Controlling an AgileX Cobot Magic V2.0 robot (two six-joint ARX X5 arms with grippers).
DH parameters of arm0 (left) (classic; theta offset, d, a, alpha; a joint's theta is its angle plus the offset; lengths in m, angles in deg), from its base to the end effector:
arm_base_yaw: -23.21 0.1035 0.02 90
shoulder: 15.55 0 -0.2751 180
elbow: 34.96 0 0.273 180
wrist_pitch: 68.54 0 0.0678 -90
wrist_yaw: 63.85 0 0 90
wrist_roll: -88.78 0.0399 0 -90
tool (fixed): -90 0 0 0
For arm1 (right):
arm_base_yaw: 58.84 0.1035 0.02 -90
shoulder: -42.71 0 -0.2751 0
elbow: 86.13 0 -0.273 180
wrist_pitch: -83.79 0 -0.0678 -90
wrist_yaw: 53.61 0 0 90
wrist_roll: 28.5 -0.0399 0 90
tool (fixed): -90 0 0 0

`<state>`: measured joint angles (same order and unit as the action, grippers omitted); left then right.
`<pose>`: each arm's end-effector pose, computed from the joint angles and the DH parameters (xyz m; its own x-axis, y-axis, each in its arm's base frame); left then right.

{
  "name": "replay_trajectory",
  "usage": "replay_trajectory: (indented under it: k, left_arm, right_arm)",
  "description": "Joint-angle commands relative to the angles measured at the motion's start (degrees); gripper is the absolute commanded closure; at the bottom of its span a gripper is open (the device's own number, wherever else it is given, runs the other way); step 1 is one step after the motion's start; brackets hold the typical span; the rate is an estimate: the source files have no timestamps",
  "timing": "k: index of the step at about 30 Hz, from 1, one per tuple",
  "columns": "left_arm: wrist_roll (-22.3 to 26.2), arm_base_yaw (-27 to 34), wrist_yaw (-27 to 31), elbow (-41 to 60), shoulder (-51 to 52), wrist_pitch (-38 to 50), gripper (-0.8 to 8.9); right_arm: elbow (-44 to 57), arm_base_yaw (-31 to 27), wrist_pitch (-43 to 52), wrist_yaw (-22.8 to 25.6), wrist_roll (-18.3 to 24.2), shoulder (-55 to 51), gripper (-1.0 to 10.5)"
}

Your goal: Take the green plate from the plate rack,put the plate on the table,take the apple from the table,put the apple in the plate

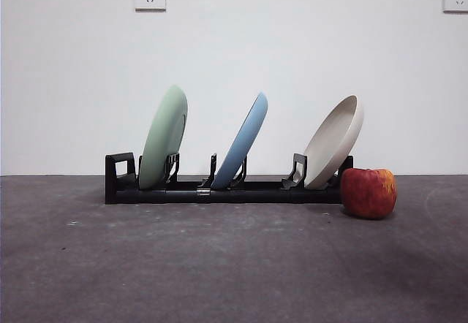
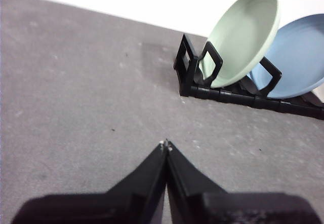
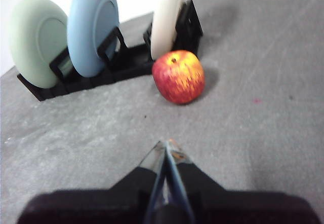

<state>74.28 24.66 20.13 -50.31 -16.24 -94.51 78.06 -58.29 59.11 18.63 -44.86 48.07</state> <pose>0.1145 -0.0013 0.1548 0.9775 -0.0802 -0.1950 0.0261 0.9638 -0.2654 0.1170 0.0133 0.1527 0.9202 0.3139 -0.2341 -0.2232 0.9117 0.3450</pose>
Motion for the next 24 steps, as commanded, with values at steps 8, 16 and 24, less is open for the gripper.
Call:
replay_trajectory:
  k: [8, 16, 24]
  left_arm:
    - [-0.4, 0.2, -3.2, -18.1, -15.5, -0.1, 8.21]
    - [0.3, 0.1, -16.1, -33.7, -37.2, -1.6, 8.02]
    - [1.1, -0.2, -18.8, -43.1, -50.1, -4.2, 3.93]
  right_arm:
    - [-19.4, 0.0, -0.6, 0.1, -1.6, 20.0, 9.6]
    - [-37.2, 0.0, -7.3, -4.9, 5.2, 38.1, 9.4]
    - [-43.3, 0.0, -7.9, -4.8, 6.8, 44.8, 5.9]
